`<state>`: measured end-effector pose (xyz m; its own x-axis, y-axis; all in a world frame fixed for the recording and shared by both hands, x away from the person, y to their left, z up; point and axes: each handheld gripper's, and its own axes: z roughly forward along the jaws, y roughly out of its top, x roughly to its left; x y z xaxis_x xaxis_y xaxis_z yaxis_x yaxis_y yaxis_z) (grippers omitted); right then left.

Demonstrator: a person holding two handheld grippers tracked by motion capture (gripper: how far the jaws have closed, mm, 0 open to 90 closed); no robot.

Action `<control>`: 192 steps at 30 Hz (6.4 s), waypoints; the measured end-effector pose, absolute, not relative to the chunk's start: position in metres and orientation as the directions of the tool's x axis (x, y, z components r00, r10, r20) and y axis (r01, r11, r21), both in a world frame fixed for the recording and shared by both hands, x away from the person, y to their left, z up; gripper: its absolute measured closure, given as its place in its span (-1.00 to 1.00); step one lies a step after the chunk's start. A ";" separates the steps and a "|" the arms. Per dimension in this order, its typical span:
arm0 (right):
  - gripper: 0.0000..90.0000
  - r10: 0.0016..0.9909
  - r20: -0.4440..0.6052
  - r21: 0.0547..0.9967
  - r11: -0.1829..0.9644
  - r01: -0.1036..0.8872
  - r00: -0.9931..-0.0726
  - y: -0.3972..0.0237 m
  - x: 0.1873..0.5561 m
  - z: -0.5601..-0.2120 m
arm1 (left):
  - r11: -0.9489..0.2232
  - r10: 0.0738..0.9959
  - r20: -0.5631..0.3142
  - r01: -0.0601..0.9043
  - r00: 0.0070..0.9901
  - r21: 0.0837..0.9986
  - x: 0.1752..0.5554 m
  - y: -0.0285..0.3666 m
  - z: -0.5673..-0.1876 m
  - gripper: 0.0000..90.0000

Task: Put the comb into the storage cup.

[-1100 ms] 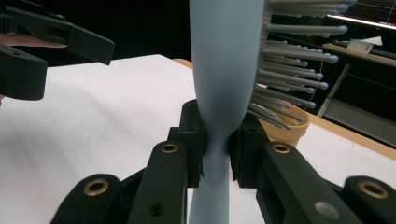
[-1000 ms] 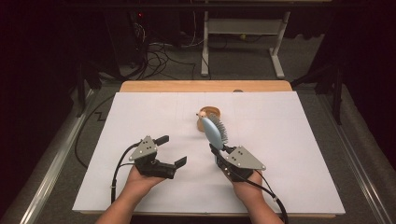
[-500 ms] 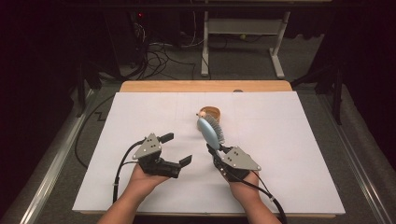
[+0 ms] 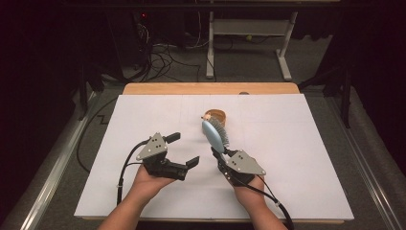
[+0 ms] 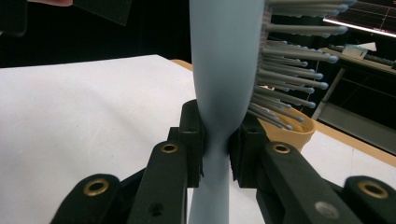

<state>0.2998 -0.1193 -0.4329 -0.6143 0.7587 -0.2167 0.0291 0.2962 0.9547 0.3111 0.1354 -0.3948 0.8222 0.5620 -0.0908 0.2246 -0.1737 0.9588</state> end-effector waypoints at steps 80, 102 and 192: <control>0.74 0.756 -0.242 0.953 0.304 -0.001 -0.609 -0.108 0.295 -0.433 | -0.111 0.579 -0.104 0.205 0.809 0.973 0.317 0.081 -0.365 -0.57; 0.74 0.759 -0.252 0.952 0.307 -0.011 -0.601 -0.109 0.294 -0.431 | -0.124 0.567 -0.127 0.236 0.814 0.964 0.320 0.077 -0.366 -0.57; -0.99 0.749 -0.098 0.948 0.270 0.166 -0.655 -0.144 0.308 -0.436 | -0.158 0.661 -0.021 0.167 0.750 0.973 0.328 0.164 -0.383 -0.56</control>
